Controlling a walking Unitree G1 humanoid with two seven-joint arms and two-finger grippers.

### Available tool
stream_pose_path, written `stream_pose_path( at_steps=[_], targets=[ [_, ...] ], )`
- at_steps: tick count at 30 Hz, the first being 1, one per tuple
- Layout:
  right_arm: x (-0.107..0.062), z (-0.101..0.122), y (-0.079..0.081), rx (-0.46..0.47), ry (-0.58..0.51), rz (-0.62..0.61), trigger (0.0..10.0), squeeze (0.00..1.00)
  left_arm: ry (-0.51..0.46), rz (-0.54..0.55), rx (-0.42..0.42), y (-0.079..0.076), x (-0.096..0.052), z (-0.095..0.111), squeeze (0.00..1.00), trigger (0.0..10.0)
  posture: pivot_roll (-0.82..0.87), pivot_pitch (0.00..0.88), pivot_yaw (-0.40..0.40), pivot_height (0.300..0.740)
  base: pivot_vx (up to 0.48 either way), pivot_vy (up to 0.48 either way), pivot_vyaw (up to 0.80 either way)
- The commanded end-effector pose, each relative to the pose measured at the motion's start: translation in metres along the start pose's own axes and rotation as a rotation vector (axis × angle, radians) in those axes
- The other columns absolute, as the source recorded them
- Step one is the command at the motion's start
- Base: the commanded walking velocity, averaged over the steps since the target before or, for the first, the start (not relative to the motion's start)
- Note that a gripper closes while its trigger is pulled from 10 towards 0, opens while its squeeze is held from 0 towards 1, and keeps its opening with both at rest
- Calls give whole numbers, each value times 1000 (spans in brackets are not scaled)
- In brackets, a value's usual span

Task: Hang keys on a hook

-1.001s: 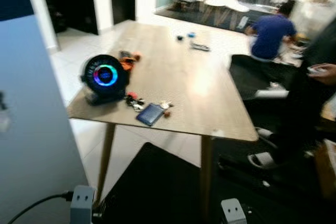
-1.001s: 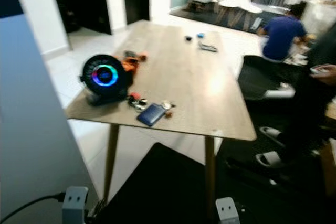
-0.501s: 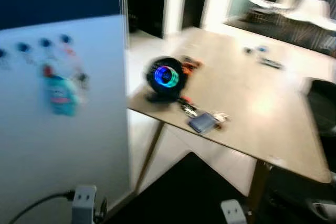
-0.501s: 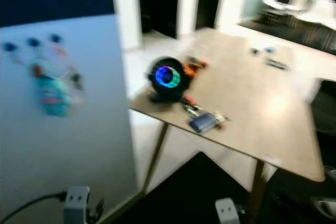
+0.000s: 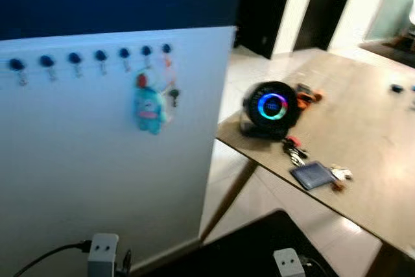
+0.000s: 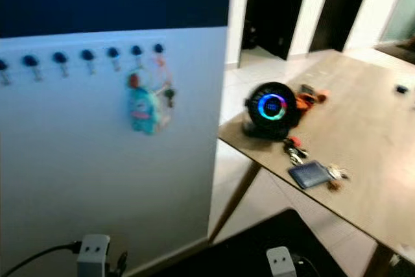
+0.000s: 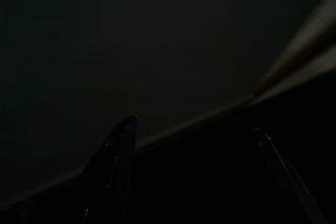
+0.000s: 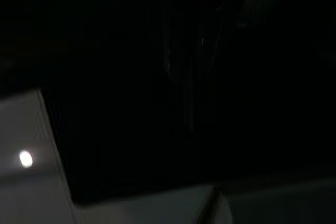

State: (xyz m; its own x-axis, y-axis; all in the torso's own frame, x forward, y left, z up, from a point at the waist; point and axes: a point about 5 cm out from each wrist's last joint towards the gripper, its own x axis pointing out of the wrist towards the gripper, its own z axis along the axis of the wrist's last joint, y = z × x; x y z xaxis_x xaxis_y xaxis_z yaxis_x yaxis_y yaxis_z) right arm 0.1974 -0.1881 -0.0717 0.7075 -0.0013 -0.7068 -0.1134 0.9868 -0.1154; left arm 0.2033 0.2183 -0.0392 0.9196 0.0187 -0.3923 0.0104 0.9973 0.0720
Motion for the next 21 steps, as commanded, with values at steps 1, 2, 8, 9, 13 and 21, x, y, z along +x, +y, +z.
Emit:
stream_pose_path(
  at_steps=[1, 2, 8, 9, 13, 21],
  targets=[
    [-2, -7, -4, -7, 23, -8, 10000, 0, 26, -11, 2, -4, -3, -6, 0, 10000, 121, 47, -76, 740, 0, 0, 800],
    [-2, -7, -4, -7, 23, -8, 10000, 0, 26, -11, 2, -4, -3, -6, 0, 10000, 121, 47, -76, 740, 0, 0, 800],
    [-3, -8, -4, -8, 24, -8, 10000, 0, 38, -3, -2, -4, -4, -8, 0, 10000, 121, 46, -77, 740, 0, 0, 800],
    [-3, -8, -4, -8, 25, -9, 10000, 0, 42, 0, -2, -3, -4, -9, 0, 10000, 120, 44, -76, 740, 0, 0, 800],
    [-3, -8, -4, -8, 25, -9, 10000, 0, 43, 1, -1, -3, -4, -9, 0, 10000, 120, 43, -76, 740, 0, 0, 800],
    [-2, -6, -5, -14, 23, -7, 10000, 0, 56, 4, 10, -3, -3, -9, 0, 10000, 121, 33, -80, 740, 0, 0, 800]
  ],
)
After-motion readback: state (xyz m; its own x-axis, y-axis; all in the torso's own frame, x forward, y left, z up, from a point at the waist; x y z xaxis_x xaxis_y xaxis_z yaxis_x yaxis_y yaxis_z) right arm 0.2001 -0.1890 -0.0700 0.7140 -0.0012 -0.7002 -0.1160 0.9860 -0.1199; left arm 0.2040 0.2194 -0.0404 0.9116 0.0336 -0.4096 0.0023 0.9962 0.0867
